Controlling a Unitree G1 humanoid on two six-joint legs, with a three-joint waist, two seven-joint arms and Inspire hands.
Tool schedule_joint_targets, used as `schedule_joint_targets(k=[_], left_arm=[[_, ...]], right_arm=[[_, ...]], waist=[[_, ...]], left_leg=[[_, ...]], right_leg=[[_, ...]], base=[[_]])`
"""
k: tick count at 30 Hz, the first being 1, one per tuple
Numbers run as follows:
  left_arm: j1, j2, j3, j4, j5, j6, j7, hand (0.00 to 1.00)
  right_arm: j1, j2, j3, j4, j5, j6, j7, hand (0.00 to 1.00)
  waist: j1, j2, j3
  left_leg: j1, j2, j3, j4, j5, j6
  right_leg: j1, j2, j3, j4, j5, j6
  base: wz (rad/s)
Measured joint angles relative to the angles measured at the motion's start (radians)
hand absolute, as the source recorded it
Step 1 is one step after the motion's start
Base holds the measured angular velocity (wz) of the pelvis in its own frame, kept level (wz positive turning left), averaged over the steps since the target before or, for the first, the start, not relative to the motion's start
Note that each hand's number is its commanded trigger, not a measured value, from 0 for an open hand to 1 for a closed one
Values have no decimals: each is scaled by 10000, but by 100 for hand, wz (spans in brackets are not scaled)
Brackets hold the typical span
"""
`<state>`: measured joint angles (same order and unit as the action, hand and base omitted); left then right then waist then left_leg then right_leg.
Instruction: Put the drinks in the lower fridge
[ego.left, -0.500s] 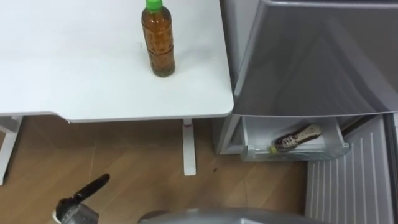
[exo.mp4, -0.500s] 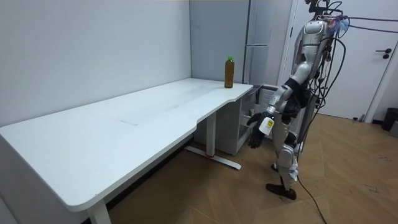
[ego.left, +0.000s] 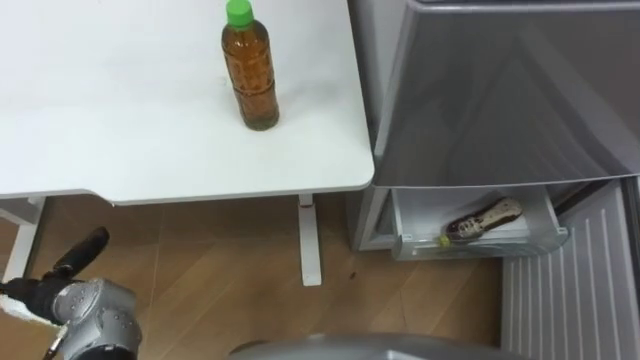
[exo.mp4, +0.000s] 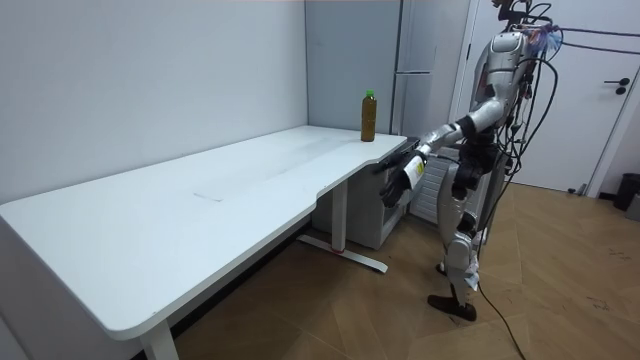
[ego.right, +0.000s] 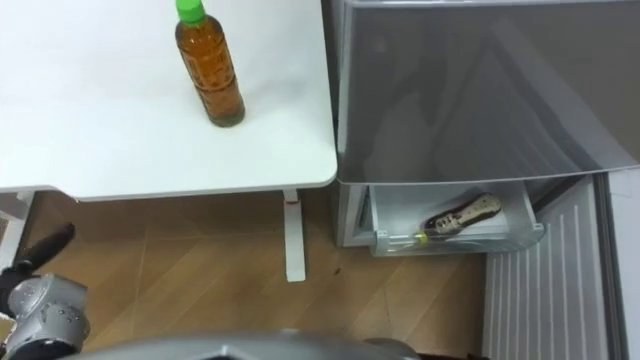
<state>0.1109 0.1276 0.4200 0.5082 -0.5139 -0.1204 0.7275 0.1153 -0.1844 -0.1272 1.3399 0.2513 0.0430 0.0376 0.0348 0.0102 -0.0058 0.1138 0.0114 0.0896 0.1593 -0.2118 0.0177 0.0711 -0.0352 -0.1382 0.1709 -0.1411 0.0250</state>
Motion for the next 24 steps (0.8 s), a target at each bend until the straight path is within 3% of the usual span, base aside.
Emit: schedule_joint_targets(k=[9,13,17,24], left_arm=[[-3,42,-141,-1939,1785,-119,476,0],[-7,210,-472,-2672,2140,-129,382,0],[-4,244,-713,-3522,2121,-128,-346,0],[-32,248,-1135,-3903,1973,-85,-1921,0]], right_arm=[[111,21,-25,-113,-373,19,278,0],[68,24,-22,-109,-291,9,333,0],[32,19,-26,-110,-341,-5,411,0],[-79,26,-29,-112,-317,-5,527,0]], waist=[[-98,-48,13],[-125,-42,23],[-142,-66,79],[-322,-74,112]], left_leg=[[20,-10,-106,32,-6,-10],[32,-9,-110,15,-6,-9],[17,-7,-136,12,-7,-10],[13,-11,-128,6,-7,-10]], right_leg=[[108,5,-9,-22,-62,-27],[112,7,-5,-34,-62,-27],[112,8,-33,-31,-62,-27],[106,9,-25,-52,-62,-27]], base=[[2],[0],[0],[0]])
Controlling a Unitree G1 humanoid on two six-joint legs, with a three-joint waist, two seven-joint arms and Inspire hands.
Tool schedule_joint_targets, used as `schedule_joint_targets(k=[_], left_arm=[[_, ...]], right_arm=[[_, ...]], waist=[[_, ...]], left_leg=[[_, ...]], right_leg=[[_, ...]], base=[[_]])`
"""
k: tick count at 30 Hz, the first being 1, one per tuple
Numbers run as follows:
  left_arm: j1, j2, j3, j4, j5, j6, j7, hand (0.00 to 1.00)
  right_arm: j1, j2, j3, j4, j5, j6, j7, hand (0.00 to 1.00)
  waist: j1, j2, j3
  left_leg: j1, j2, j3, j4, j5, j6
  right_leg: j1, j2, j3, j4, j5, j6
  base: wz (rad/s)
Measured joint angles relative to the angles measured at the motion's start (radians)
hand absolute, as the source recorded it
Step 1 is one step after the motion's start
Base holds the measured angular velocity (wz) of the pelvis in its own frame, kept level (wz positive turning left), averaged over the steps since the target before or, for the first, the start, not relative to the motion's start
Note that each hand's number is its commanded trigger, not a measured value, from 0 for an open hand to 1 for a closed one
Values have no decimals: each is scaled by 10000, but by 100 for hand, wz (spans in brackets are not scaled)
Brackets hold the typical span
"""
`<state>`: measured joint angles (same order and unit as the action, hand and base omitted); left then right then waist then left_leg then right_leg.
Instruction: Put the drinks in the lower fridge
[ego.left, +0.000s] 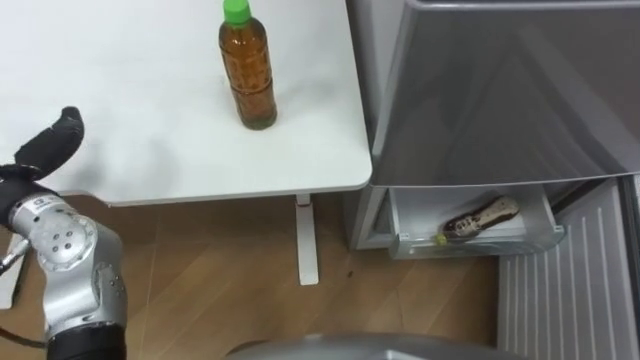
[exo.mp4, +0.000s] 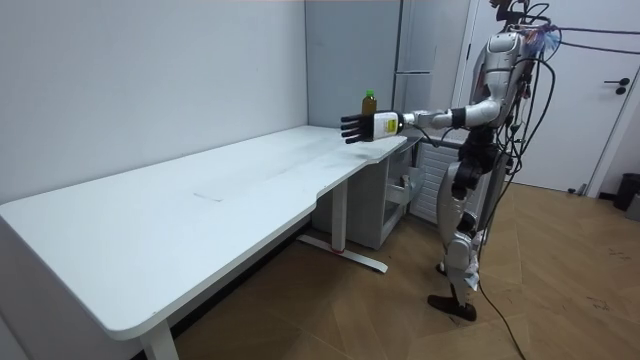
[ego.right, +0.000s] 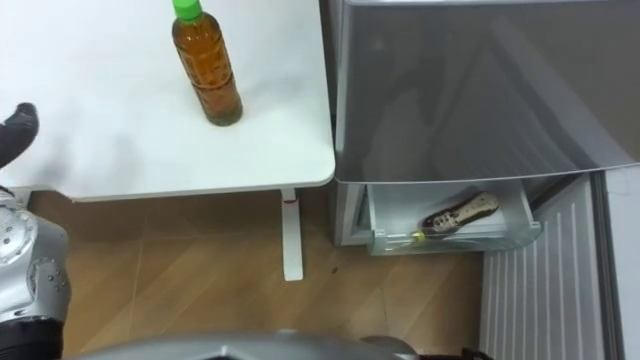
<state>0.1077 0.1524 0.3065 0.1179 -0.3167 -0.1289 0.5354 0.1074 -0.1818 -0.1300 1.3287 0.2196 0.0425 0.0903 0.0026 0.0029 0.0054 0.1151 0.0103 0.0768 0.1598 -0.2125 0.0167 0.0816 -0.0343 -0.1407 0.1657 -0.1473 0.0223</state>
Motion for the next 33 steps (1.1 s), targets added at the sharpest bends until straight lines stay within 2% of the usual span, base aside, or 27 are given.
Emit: schedule_joint_targets(k=[6,12,17,20,23,29,33], left_arm=[[-6,7,-155,-500,-239,10,-1467,0],[-7,21,-177,-596,-242,406,-2539,0],[-212,58,-445,-649,-243,729,-3310,0],[-286,226,-704,-857,-243,907,-3585,0],[-285,252,-773,-951,-239,1028,-3924,0],[-285,252,-935,-950,-231,1318,-4403,0],[-286,255,-954,-951,-196,1382,-4548,0]], right_arm=[[24,-4,-18,-9,23,-10,333,0],[-5,-12,-26,-57,-60,-86,377,0],[21,-110,-79,-54,-67,-86,565,0],[28,-194,-97,-52,-72,-60,568,0],[6,-265,-101,0,-301,23,565,0],[4,-277,-97,262,-640,53,524,0],[-2,-279,-85,339,-1180,253,496,0]], waist=[[-20,-6,-13],[-232,23,-7],[-315,169,-2],[-395,297,-8],[-532,364,-4],[-574,265,54],[-584,201,89]], left_leg=[[-18,3,-1,-42,0,0],[-44,4,-66,-84,0,0],[-29,7,-44,-84,-7,-2],[-5,9,-32,-86,-6,-2],[10,12,-20,-86,-6,-2],[20,16,3,-80,-5,-3],[11,16,8,-79,-5,-2]], right_leg=[[3,9,0,-109,5,-1],[-5,13,-35,-131,5,-1],[-4,18,-4,-124,5,0],[7,19,10,-111,5,0],[16,21,14,-99,4,-1],[3,24,39,-69,4,-1],[-11,25,46,-71,2,0]], base=[[0],[2],[0],[0],[0],[0],[0]])
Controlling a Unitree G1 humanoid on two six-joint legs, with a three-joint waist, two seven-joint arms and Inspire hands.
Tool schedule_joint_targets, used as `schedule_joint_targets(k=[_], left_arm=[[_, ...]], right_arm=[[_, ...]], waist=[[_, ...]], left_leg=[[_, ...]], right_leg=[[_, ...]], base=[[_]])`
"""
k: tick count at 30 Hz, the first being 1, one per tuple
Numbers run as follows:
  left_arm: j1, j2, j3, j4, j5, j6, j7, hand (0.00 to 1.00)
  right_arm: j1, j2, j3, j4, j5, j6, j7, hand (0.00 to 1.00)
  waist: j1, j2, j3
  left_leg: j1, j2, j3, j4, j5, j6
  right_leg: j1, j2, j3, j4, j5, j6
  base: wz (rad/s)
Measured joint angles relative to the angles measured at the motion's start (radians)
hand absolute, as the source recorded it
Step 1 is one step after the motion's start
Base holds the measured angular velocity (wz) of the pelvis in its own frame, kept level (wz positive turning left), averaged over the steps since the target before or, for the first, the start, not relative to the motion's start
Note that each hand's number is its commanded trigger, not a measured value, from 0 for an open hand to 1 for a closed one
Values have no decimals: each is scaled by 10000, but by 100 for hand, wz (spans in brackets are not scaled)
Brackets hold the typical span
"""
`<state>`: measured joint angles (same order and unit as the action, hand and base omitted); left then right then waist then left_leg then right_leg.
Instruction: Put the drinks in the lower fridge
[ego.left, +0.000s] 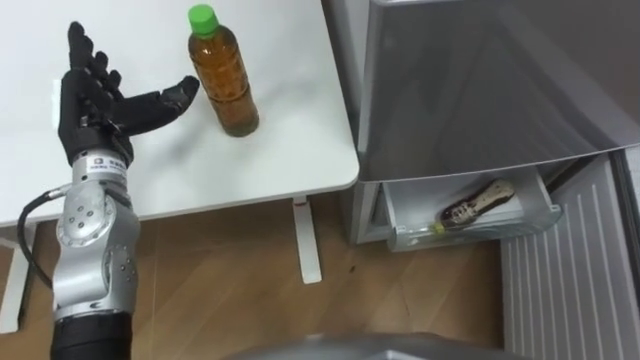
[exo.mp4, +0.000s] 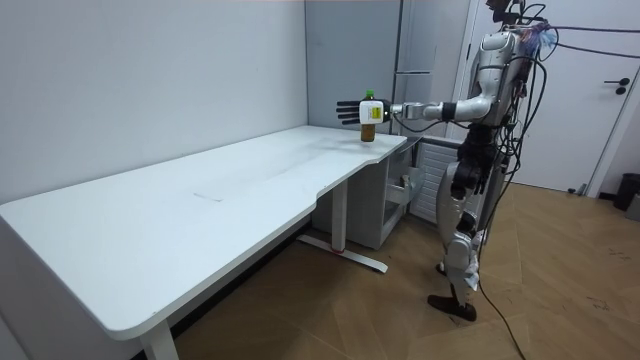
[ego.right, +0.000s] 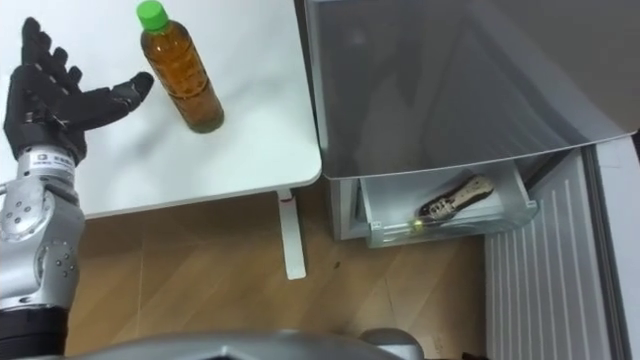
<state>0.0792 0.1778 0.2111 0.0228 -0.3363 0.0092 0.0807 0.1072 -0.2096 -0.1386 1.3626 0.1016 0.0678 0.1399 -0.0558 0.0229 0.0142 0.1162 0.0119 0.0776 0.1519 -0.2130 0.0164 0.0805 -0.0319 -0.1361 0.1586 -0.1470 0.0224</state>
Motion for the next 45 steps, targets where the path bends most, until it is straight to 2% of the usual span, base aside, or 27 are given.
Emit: schedule_joint_targets(k=[4,12,17,22,28,37,45], left_arm=[[-24,30,-19,0,47,154,-110,0],[-123,355,-28,0,253,317,-576,0],[-139,363,-121,1,245,358,-748,0],[-145,365,-268,34,177,362,-722,0],[-511,364,-265,1040,134,389,-685,0],[-1091,361,-188,1365,133,769,-778,0],[-1092,361,-189,1363,125,1012,-977,0]], right_arm=[[-71,5,6,20,-491,187,-164,0],[-105,6,5,62,-1159,242,-148,0],[-101,6,7,174,-1161,552,-145,0],[-97,8,93,213,-1162,644,-151,0],[-96,20,90,119,-1171,653,-145,0],[-72,30,78,-18,-1518,870,-148,0],[-59,30,74,-42,-1518,866,-178,0]], waist=[[-34,-38,6],[-209,-42,4],[-222,-39,3],[-232,-43,5],[-251,-44,4],[-249,-40,-11],[-252,-36,-39]], left_leg=[[-12,-1,11,-5,0,0],[-10,9,25,-3,2,0],[-5,9,37,0,2,0],[6,13,97,-1,2,0],[7,45,189,-2,-9,-14],[-6,99,308,0,-18,-34],[4,127,320,1,-30,-55]], right_leg=[[-53,0,-3,1,-1,0],[-133,-2,3,121,-16,3],[-134,1,35,133,-16,2],[-131,20,144,145,-16,1],[-179,55,226,197,-13,-3],[-298,107,289,304,-12,-5],[-300,135,290,298,-12,-5]], base=[[0],[0],[0],[-4],[-4],[-3],[0]])
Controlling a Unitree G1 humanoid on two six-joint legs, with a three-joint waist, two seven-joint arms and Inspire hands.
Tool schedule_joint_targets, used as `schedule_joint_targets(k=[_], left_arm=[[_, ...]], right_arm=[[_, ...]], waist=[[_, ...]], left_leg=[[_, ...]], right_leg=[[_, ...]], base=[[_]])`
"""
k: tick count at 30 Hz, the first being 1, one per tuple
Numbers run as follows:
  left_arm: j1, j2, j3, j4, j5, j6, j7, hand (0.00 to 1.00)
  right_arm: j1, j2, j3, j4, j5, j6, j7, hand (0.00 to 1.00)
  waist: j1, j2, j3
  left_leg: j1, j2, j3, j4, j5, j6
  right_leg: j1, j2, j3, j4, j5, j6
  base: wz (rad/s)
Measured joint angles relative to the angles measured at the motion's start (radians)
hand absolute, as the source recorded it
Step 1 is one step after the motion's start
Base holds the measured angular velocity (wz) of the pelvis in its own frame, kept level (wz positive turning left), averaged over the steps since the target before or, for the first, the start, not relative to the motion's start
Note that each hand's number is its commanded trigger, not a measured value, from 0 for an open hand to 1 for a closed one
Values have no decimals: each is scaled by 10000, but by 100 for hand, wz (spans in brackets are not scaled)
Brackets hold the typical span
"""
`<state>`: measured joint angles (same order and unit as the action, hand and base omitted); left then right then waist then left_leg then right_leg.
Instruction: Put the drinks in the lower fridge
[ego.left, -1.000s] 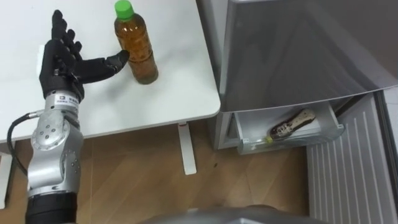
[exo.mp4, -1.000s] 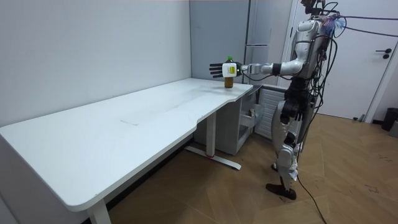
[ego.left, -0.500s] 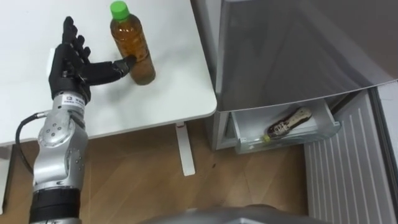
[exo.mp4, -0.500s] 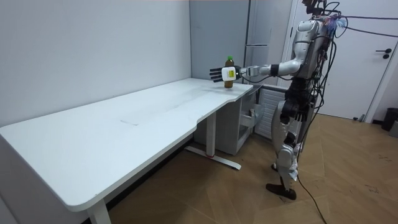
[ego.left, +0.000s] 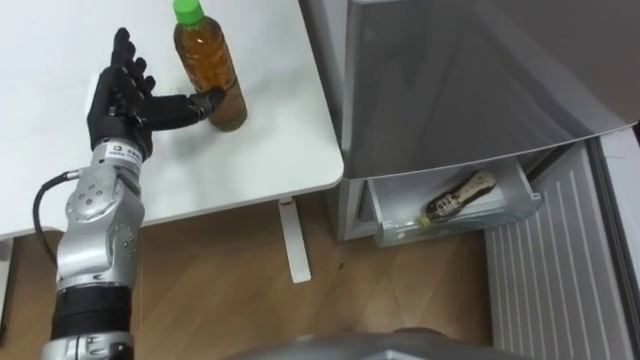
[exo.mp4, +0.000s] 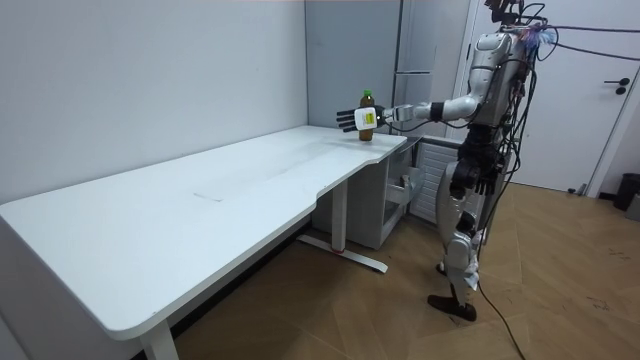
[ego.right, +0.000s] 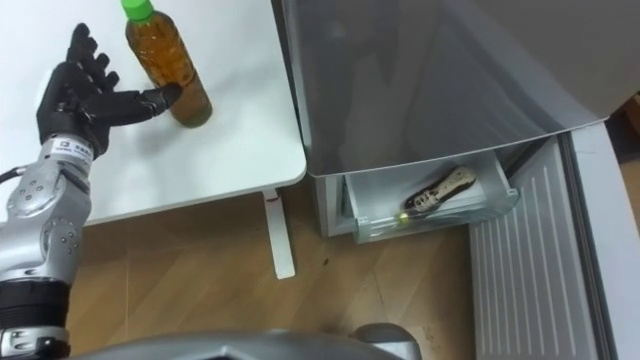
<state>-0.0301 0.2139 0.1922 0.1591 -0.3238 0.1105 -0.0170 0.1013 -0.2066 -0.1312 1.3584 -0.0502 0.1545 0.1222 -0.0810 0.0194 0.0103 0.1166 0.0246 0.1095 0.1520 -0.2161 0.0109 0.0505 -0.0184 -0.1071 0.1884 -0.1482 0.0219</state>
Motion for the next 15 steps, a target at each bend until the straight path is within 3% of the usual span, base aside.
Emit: schedule_joint_targets(k=[5,15], left_arm=[[0,0,0,-2,-8,8,-138,0],[-3,1,-6,-4,-211,64,-323,0]], right_arm=[[5,3,0,18,1,-1,0,0],[-34,80,-1,15,-400,96,45,0]], waist=[[-3,-2,-42],[-254,-47,-43]], left_leg=[[13,0,0,4,0,0],[7,-1,42,4,1,-1]], right_leg=[[8,-1,0,0,1,0],[12,10,87,-21,8,-13]], base=[[0],[-1]])
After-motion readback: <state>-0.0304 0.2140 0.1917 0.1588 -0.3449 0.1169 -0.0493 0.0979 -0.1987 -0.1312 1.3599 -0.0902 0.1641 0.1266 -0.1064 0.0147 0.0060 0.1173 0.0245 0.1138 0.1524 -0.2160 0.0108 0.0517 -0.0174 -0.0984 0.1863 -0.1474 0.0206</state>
